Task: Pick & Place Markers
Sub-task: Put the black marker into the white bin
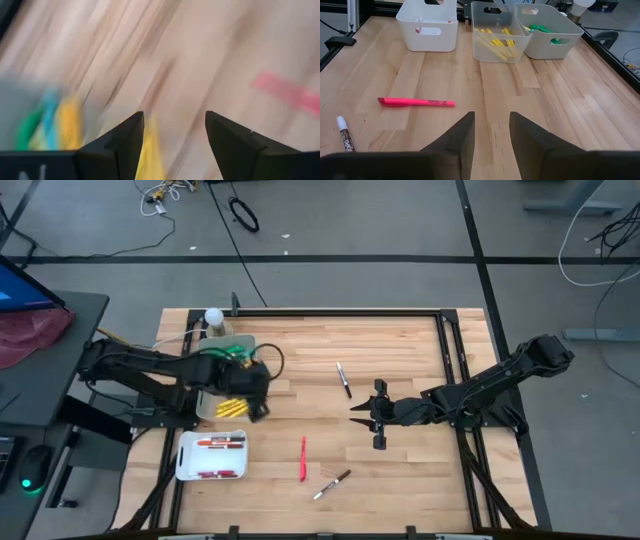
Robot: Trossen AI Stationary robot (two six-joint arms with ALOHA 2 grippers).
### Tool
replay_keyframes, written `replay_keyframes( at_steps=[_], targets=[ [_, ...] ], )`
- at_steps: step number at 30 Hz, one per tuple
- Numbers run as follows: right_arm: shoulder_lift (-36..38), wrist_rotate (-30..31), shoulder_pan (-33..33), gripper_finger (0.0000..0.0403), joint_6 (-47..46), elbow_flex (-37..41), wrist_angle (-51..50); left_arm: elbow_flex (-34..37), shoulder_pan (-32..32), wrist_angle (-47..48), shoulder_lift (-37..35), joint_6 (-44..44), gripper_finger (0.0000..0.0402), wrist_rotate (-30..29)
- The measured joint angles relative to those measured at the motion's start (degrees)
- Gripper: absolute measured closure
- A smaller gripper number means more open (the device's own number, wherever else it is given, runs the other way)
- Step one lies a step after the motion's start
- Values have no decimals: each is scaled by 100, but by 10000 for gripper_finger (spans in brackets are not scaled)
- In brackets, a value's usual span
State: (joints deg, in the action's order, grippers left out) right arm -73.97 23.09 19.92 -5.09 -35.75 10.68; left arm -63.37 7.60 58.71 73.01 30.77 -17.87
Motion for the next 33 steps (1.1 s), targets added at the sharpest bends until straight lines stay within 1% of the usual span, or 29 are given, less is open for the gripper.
replay_keyframes(
  at_steps=[3,5,8,9,13,16,20,22,25,33],
  targets=[
    [0,0,-1,280,1,34,41,74,402,-1622,34,-546,189,-270],
    [0,0,0,280,3,154,173,244,631,-2701,122,-943,190,-299],
    [0,0,0,280,3,505,689,472,910,-3850,352,-1403,190,-264],
    [0,0,0,280,-1,648,897,512,985,-4041,451,-1534,190,-258],
    [0,0,0,280,-283,1204,1823,572,1184,-4195,1051,-2140,190,-60],
    [0,0,-1,280,-538,1507,2258,573,1268,-4252,1565,-2527,190,122],
    [0,0,0,280,-759,1695,2529,573,1286,-4358,2140,-2520,191,290],
    [0,-1,-2,280,-795,1700,2567,573,1253,-4469,2345,-2577,191,533],
    [0,0,-2,280,-793,1703,2684,570,1243,-4535,2548,-2786,191,897],
    [0,0,-2,280,-732,1705,2938,568,1245,-4636,2745,-3155,191,1266]
  ],
)
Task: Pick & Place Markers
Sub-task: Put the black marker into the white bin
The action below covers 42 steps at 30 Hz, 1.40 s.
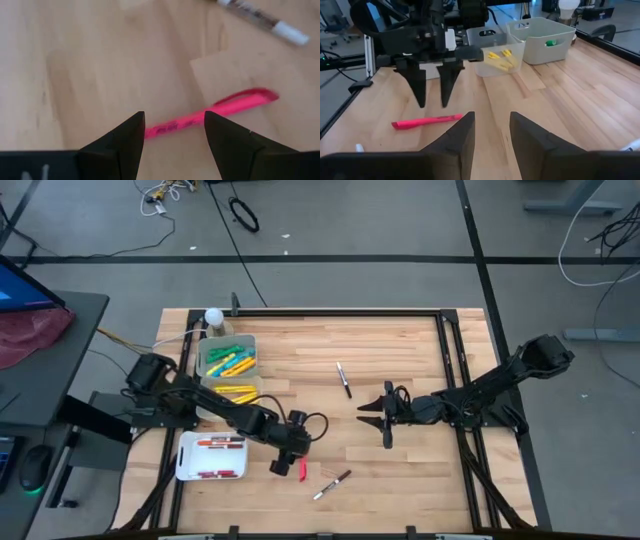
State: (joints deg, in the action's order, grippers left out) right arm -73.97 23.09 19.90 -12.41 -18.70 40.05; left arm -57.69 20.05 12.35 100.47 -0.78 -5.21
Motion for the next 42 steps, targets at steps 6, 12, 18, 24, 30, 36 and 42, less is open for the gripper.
replay_keyframes(
  at_steps=[6,12,18,24,30,36,42],
  targets=[
    [0,0,-30,280,3,0,33,-11,7,-535,94,-631,190,341],
    [0,0,-46,280,3,0,34,-2,-46,-748,100,-877,189,399],
    [0,0,-48,280,21,0,32,-5,-218,-1668,206,-914,167,474],
    [0,0,-48,280,19,0,-4,-447,-454,-1877,824,-1092,141,932],
    [0,0,-48,280,42,0,-93,-1230,-614,-1827,1528,-1336,127,1604],
    [-22,411,-410,275,-557,-5,-795,-1438,-676,-1825,1700,-1290,126,1724],
    [-692,305,-1077,212,-509,-4,-781,-1438,-598,-1821,1700,-1195,126,1529]
  ],
)
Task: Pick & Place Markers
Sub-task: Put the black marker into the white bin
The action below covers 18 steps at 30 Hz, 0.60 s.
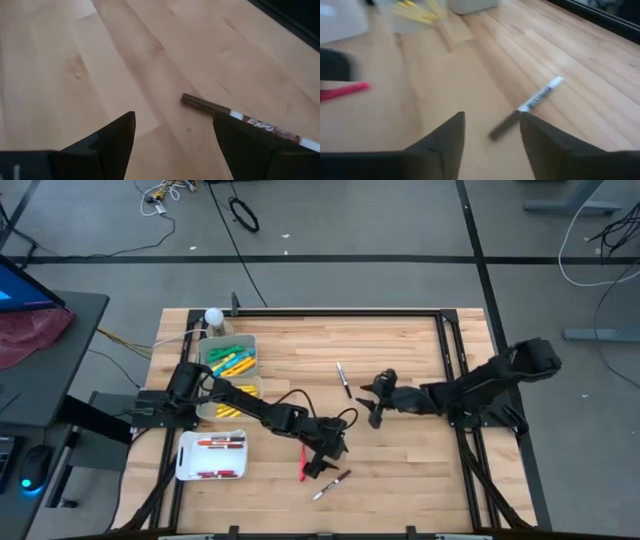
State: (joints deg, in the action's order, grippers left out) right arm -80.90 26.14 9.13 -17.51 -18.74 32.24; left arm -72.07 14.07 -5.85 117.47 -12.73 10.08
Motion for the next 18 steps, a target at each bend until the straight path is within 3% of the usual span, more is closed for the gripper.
replay_keyframes(
  at_steps=[4,8,14,18],
  targets=[
    [-676,-28,-272,168,154,0,708,0,8,6,0,11,126,-2],
    [-1455,-155,-397,155,282,-291,1148,0,-3,12,0,11,126,-19],
    [-2468,-67,-626,181,171,-879,941,0,-3,119,-35,184,126,-19],
    [-2679,-34,-753,222,-190,-965,818,2,-18,592,-246,738,136,-252]
  ],
)
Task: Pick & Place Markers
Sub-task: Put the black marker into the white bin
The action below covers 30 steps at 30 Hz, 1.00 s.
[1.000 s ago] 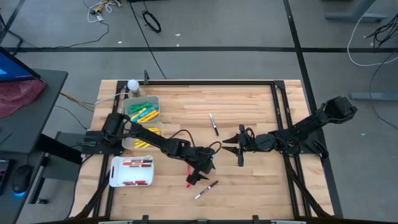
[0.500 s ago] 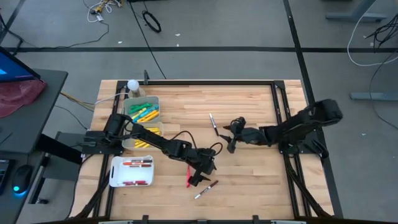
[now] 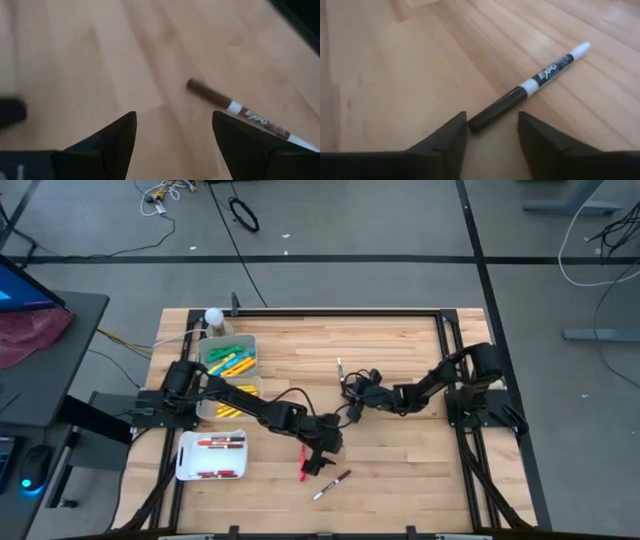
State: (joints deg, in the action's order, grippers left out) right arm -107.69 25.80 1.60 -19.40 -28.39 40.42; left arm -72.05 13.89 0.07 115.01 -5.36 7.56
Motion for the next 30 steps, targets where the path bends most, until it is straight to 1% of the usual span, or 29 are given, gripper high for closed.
replay_keyframes(
  at_steps=[3,5,8,10,13,15,18,20,22,24,27,30],
  targets=[
    [-15,16,-35,273,-138,107,-19,58,-30,402,-214,317,156,-200],
    [-14,36,-44,315,-226,150,-22,220,-62,411,-409,365,173,-296],
    [-16,75,-46,377,-238,175,-53,583,-136,373,-726,484,199,-628],
    [-13,82,-45,391,-178,181,-70,884,-208,248,-962,622,216,-890],
    [66,32,-46,382,-163,193,-139,1299,-259,-136,-1330,873,237,-1343],
    [258,-56,-48,384,-157,229,-340,1480,-258,-318,-1478,1006,248,-1653],
    [665,-222,-37,399,5,273,-901,1641,-214,-405,-1641,1111,260,-2097],
    [946,-322,-30,394,157,299,-1179,1625,-206,-498,-1662,1166,266,-2287],
    [1207,-360,-86,380,419,319,-1324,1641,-209,-480,-1686,1179,269,-2378],
    [1438,-558,-288,362,789,310,-1150,1635,-224,-524,-1686,1179,271,-2448],
    [1617,-971,-892,325,1298,285,-898,1635,-234,-522,-1686,1223,271,-2514],
    [1530,-1249,-1620,276,1748,279,-658,1635,-232,-520,-1686,1247,271,-2516]
  ],
)
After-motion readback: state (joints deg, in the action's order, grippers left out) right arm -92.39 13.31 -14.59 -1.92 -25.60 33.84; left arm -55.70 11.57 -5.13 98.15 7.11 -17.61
